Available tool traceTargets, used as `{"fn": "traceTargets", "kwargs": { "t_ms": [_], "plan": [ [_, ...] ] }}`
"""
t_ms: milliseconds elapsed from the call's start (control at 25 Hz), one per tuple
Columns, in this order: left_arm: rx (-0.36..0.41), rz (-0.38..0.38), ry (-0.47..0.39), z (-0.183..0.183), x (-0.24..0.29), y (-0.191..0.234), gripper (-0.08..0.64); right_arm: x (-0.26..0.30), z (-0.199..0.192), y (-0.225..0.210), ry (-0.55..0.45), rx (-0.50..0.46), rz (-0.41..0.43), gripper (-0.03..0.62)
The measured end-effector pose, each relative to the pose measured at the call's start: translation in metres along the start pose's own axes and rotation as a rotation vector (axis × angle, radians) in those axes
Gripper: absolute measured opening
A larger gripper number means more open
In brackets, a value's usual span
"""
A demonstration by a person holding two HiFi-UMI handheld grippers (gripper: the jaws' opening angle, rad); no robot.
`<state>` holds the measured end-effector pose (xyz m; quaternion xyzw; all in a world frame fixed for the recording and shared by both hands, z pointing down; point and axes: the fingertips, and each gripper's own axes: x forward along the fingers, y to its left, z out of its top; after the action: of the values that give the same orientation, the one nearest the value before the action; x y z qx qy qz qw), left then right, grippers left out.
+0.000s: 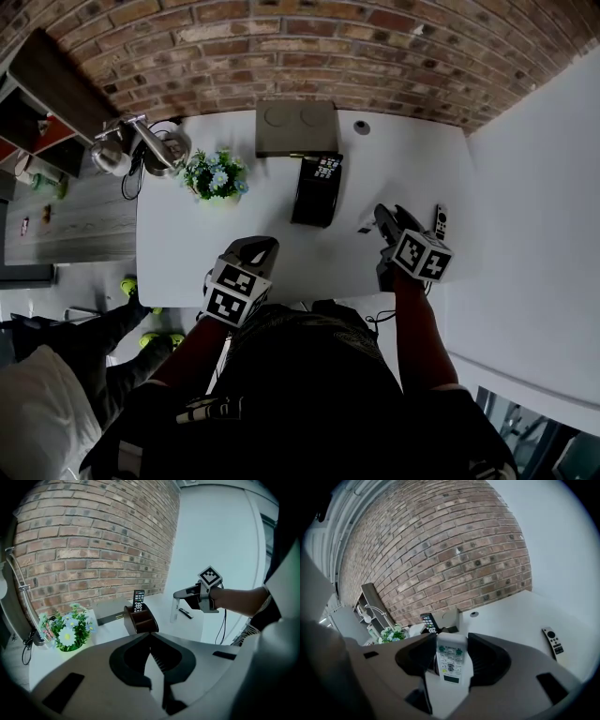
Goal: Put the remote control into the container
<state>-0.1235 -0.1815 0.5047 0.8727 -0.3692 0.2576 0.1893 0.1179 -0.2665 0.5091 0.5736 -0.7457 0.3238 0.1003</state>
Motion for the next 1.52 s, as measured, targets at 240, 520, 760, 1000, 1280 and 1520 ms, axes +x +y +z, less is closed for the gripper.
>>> {"fn": "traceTargets", "kwargs": {
  "t_ms": [240,520,760,1000,1280,1520],
  "plan": [
    [-0.025,0.038,-0.004,-0.007,-0.015,0.012,0.005,0.020,0.023,0.053,-0.035,-0.041,0.092,0.218],
    [-0.062,0.080,-0.014,-0.017,-0.032,0.026,0.005,0.049,0.043,0.093,-0.080,-0.066,0.121,0.218],
    [-0.096,0.115,-0.026,-0.024,-0.046,0.036,0.005,0.079,0.041,0.098,-0.129,-0.078,0.061,0.218],
    [-0.128,0.138,-0.029,-0.034,-0.054,0.043,0.005,0.094,0.017,0.090,-0.097,-0.113,0.005,0.218],
    [-0.132,0.137,-0.034,-0.037,-0.057,0.044,0.005,0.102,-0.019,0.091,0.005,-0.153,0.009,0.218],
    [-0.120,0.121,-0.035,-0.035,-0.057,0.040,0.005,0.101,-0.033,0.089,0.067,-0.176,0.001,0.219]
  ]
}}
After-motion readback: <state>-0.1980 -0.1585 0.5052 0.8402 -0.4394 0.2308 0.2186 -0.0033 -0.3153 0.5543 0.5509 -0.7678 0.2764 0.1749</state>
